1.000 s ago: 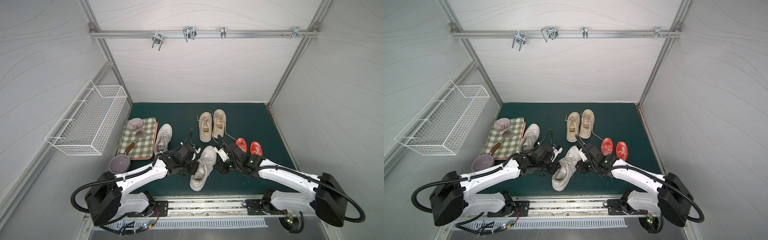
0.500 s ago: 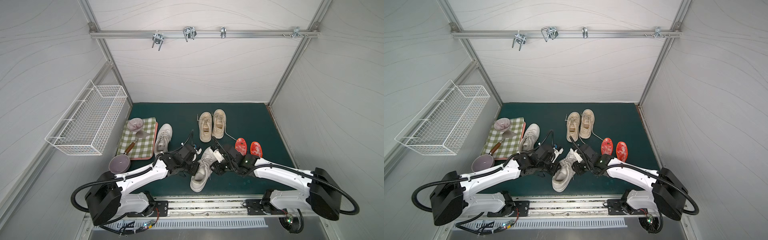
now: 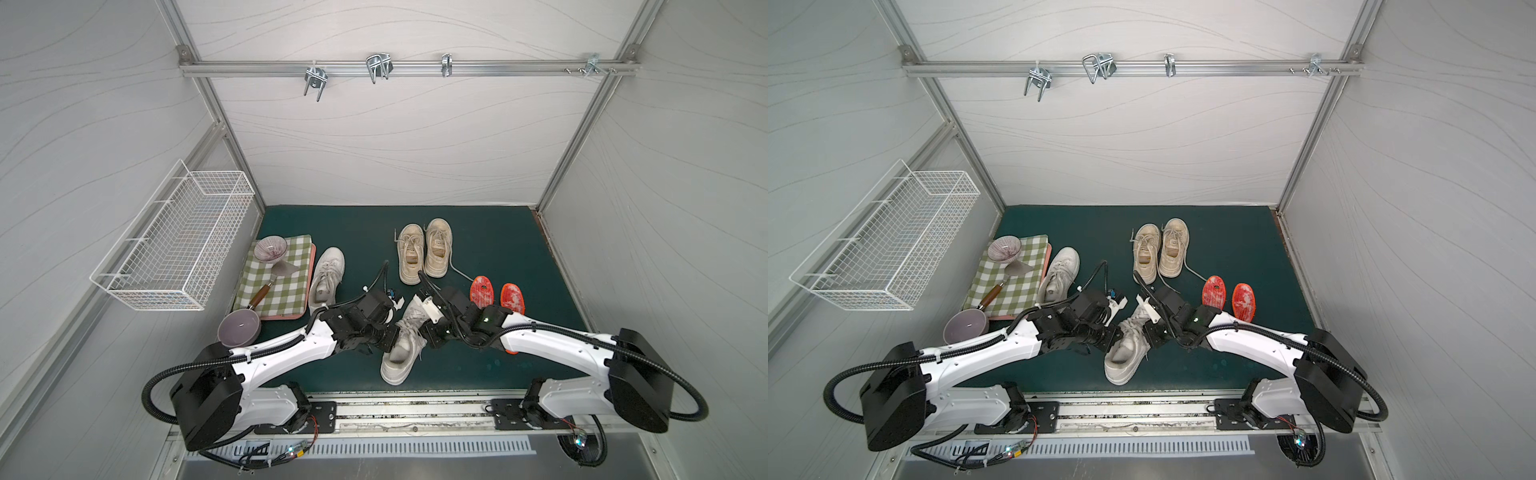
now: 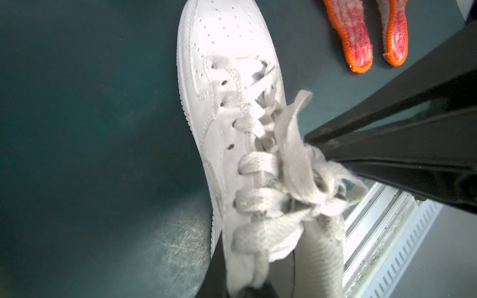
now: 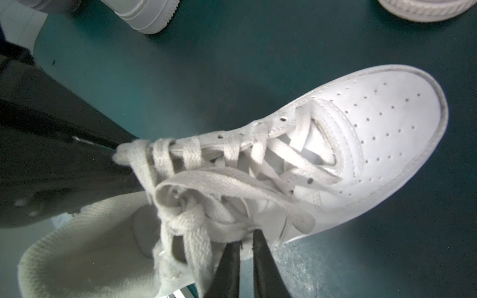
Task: Remove the insole from the shoe
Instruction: Untie the shoelace on the shoe.
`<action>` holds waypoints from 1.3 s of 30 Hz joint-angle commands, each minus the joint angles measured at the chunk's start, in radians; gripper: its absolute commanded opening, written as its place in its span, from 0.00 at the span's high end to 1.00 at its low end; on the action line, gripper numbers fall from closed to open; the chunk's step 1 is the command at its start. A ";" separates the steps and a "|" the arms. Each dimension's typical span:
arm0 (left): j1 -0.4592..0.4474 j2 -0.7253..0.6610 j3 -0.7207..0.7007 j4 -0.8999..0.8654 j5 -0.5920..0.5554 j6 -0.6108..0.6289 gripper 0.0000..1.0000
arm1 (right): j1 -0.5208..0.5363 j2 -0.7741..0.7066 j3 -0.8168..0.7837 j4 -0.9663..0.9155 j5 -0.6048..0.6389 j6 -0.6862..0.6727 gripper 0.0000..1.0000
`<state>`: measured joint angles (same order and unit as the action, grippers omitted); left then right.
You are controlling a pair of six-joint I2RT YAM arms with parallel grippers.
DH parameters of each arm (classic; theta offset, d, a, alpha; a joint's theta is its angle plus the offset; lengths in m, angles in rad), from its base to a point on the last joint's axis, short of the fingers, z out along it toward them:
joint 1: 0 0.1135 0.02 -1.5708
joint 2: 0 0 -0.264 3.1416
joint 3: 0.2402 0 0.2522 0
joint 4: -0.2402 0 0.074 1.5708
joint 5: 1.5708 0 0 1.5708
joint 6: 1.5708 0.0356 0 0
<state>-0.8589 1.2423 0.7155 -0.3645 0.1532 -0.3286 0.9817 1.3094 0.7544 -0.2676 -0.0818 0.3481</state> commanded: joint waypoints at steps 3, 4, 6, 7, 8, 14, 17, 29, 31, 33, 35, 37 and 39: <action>-0.011 -0.031 0.009 0.096 -0.013 -0.004 1.00 | 0.009 -0.039 0.004 -0.016 0.044 0.000 0.98; -0.012 -0.036 0.007 0.094 -0.025 -0.010 1.00 | 0.009 -0.049 -0.002 -0.022 0.061 0.003 0.98; -0.012 -0.046 0.003 0.086 -0.063 -0.019 1.00 | 0.008 -0.077 -0.013 -0.039 0.096 0.010 1.00; -0.010 -0.052 0.001 0.083 -0.080 -0.025 1.00 | 0.008 -0.088 -0.017 -0.048 0.110 0.012 1.00; -0.010 -0.056 -0.003 0.081 -0.099 -0.031 1.00 | 0.008 -0.100 -0.023 -0.054 0.126 0.018 1.00; -0.003 -0.082 -0.022 0.081 -0.137 -0.047 1.00 | -0.032 -0.143 -0.056 -0.071 0.140 0.050 1.00; -0.003 -0.087 -0.026 0.090 -0.120 -0.045 1.00 | -0.046 -0.147 -0.067 -0.050 0.094 0.044 1.00; -0.003 -0.033 -0.021 0.159 0.054 0.011 1.00 | 0.003 -0.058 -0.069 0.066 -0.097 -0.029 0.76; -0.003 -0.025 -0.017 0.162 0.067 0.018 1.00 | 0.005 -0.053 -0.068 0.067 -0.089 -0.029 0.76; -0.003 -0.019 -0.014 0.164 0.081 0.023 1.00 | 0.005 -0.048 -0.067 0.072 -0.086 -0.030 0.76; -0.003 -0.015 -0.013 0.165 0.094 0.027 1.00 | 0.005 -0.046 -0.066 0.075 -0.083 -0.031 0.75; -0.005 -0.011 -0.011 0.165 0.111 0.032 1.00 | 0.005 -0.039 -0.061 0.079 -0.082 -0.033 0.75; -0.006 -0.007 -0.011 0.167 0.126 0.037 1.00 | 0.005 -0.032 -0.055 0.080 -0.077 -0.036 0.75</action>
<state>-0.8574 1.2240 0.6685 -0.2867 0.1947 -0.3241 0.9791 1.2602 0.6888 -0.2230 -0.1509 0.3386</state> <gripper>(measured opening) 0.100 0.248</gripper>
